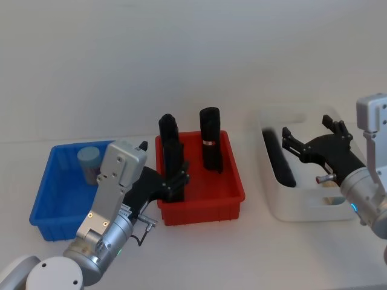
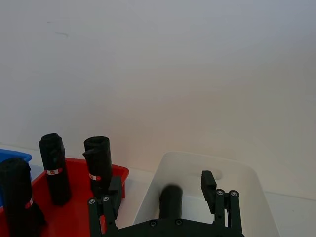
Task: Pick the cotton swabs from the blue box and place them into the white box.
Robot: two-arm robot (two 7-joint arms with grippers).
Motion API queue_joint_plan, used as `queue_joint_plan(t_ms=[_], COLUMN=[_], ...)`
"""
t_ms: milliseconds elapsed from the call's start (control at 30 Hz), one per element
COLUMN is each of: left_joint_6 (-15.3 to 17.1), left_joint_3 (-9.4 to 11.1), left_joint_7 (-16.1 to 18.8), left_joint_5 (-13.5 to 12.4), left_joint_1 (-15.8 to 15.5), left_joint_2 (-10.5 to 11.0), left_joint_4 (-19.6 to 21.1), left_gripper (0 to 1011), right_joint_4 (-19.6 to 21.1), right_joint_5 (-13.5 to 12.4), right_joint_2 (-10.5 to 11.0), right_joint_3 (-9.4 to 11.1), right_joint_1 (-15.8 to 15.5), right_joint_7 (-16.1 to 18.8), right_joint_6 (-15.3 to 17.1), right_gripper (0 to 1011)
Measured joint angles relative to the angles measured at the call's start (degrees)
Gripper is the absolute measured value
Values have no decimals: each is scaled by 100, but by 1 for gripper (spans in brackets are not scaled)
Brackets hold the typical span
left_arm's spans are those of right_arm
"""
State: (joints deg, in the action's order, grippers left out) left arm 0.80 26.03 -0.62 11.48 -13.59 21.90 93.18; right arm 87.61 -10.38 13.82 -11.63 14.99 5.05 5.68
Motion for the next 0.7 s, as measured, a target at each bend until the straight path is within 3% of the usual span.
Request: queue_joint_plan(t_ms=[700], left_joint_6=[0], left_joint_3=[0], left_joint_7=[0], left_joint_5=[0], left_joint_1=[0], left_joint_2=[0], left_joint_4=[0], left_gripper=[1004], right_joint_4=[-4], right_joint_5=[10], right_joint_2=[-3], right_joint_3=[4], right_joint_1=[-5], right_joint_7=[57], right_joint_6=[-59], right_gripper=[1002])
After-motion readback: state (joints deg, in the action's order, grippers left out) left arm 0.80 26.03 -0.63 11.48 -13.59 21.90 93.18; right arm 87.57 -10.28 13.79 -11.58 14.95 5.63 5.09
